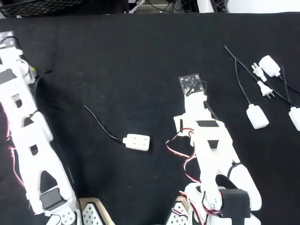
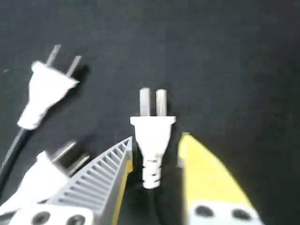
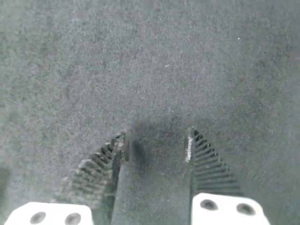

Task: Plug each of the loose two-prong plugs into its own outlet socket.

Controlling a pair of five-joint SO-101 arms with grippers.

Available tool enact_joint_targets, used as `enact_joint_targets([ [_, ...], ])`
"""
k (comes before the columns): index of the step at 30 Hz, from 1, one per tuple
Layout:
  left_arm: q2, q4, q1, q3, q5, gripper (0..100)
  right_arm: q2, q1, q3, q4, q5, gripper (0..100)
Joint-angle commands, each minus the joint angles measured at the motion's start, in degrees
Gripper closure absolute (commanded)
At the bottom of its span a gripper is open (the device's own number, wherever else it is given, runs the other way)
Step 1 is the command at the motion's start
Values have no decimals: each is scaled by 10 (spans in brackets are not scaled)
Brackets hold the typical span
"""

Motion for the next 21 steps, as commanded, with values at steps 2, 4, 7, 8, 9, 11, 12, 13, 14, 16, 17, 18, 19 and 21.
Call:
enact_joint_targets([
  [2,7,-27,5,-7,0,967,-15,-10,-1,-8,2,796],
  [4,9,-26,9,-7,0,970,-15,-10,-1,-8,2,797],
  [7,9,-14,10,-7,0,971,-15,-10,-2,-8,2,797],
  [8,4,1,10,-7,0,971,-15,-10,-2,-8,2,797],
  [9,3,15,12,-8,0,971,-15,-11,-2,-8,2,797],
  [11,-7,40,15,-11,0,971,-15,-11,0,-16,2,797],
  [12,-22,56,17,-11,0,971,-15,-11,0,-17,2,797],
  [13,-40,76,17,-11,2,971,-15,-11,0,-17,2,797],
  [14,-59,100,17,-11,3,971,-15,-11,0,-17,2,797],
  [16,-96,144,22,-11,3,971,-15,-11,0,-17,2,797],
  [17,-114,166,24,-11,3,971,-15,-11,0,-17,2,797],
  [18,-134,191,26,-11,2,971,-15,-11,0,-17,2,797],
  [19,-152,215,28,-11,0,971,-15,-11,0,-17,2,797],
  [21,-183,261,30,-11,0,971,-15,-11,0,-17,2,797],
])
